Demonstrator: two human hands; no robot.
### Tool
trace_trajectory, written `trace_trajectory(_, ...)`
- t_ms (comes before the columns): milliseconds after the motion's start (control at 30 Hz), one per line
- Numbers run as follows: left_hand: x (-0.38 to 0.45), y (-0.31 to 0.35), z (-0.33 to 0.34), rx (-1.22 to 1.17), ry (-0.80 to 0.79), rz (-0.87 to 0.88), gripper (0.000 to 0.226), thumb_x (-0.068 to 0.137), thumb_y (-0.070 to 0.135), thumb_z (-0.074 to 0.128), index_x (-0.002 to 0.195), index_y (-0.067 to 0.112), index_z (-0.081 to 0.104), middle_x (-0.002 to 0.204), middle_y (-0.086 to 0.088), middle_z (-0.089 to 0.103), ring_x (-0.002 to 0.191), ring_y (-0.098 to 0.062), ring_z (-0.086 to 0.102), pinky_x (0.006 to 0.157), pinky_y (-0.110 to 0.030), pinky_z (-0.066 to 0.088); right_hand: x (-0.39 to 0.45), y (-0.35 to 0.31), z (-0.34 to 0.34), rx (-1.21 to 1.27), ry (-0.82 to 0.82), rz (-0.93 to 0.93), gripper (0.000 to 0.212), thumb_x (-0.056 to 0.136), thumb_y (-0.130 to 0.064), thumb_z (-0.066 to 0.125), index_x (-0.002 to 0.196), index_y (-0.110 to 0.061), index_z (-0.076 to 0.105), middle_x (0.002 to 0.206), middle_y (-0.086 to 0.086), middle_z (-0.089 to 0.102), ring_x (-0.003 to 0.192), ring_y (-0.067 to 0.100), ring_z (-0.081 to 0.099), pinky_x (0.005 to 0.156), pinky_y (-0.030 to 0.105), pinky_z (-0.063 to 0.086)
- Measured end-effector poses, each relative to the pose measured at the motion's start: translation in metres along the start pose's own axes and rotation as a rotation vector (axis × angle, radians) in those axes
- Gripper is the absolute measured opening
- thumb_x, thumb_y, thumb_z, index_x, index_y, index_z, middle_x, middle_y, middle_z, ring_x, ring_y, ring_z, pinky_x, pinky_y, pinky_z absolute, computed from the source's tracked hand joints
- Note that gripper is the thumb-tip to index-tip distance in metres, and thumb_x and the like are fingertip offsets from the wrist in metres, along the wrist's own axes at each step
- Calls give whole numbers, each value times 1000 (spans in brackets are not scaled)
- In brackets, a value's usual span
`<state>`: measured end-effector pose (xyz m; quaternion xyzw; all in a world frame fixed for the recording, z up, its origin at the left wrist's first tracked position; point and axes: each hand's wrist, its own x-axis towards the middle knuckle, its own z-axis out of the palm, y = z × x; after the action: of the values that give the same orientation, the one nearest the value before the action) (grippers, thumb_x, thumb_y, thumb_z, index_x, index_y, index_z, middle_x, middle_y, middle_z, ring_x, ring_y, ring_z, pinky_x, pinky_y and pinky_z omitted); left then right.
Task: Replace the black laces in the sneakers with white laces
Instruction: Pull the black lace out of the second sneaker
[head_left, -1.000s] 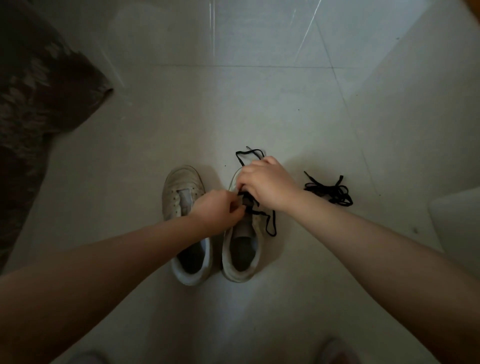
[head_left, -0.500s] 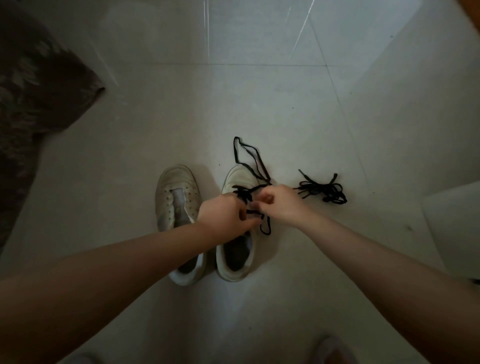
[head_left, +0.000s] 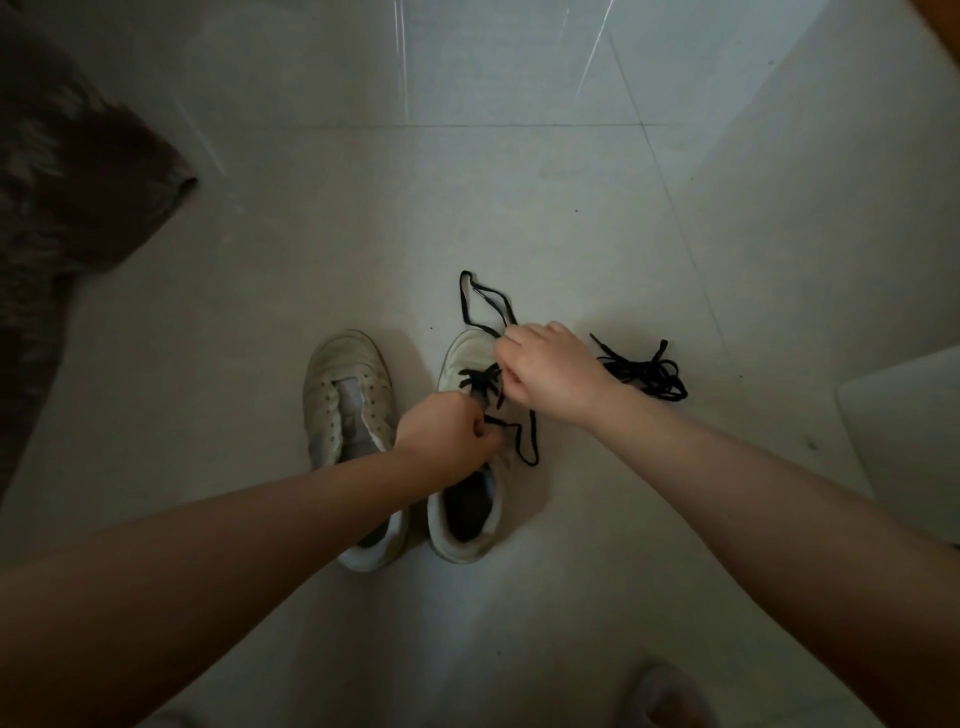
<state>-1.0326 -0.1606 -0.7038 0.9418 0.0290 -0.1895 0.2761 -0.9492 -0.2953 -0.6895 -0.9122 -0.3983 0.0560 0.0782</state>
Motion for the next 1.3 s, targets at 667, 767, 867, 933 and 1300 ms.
trace_trajectory(667, 1, -1, -6, -57, -27, 28, 28, 85, 27, 56, 62, 11, 57, 60, -4, 55, 57, -17, 50, 56, -28, 43, -11, -7, 13, 520, -318, 679, 51, 89, -47, 57, 53, -14, 40, 57, 4, 46, 58, 18, 45, 54, 30, 29)
trace_trajectory(767, 2, -1, -6, -61, -38, 35, 26, 84, 26, 57, 68, 6, 63, 67, -10, 61, 62, -21, 56, 57, -31, 45, -13, -11, 15, 564, -296, 663, 48, 89, -37, 62, 53, -15, 37, 58, 6, 44, 55, 17, 40, 50, 28, 27)
trace_trajectory(867, 2, -3, -6, -40, -48, 35, 29, 85, 28, 58, 59, 14, 53, 60, -4, 53, 58, -18, 51, 56, -29, 43, -9, -2, 11, 388, -192, 621, 26, 91, -29, 59, 70, -15, 53, 75, 7, 60, 73, 25, 55, 59, 28, 36)
trace_trajectory(933, 2, -5, -5, -37, -39, 27, 34, 86, 30, 59, 57, 17, 47, 57, -1, 48, 56, -17, 48, 56, -30, 44, -6, 13, -1, 291, -22, 636, 15, 91, -25, 57, 87, -11, 62, 93, 10, 64, 88, 29, 59, 71, 31, 43)
trace_trajectory(1300, 2, -3, -3, -48, -26, 36, 27, 86, 32, 59, 66, 14, 59, 64, -1, 56, 61, -16, 52, 59, -27, 45, -11, -12, 10, 628, -274, 715, 23, 89, -33, 62, 90, -10, 67, 79, 0, 63, 81, 16, 57, 65, 24, 39)
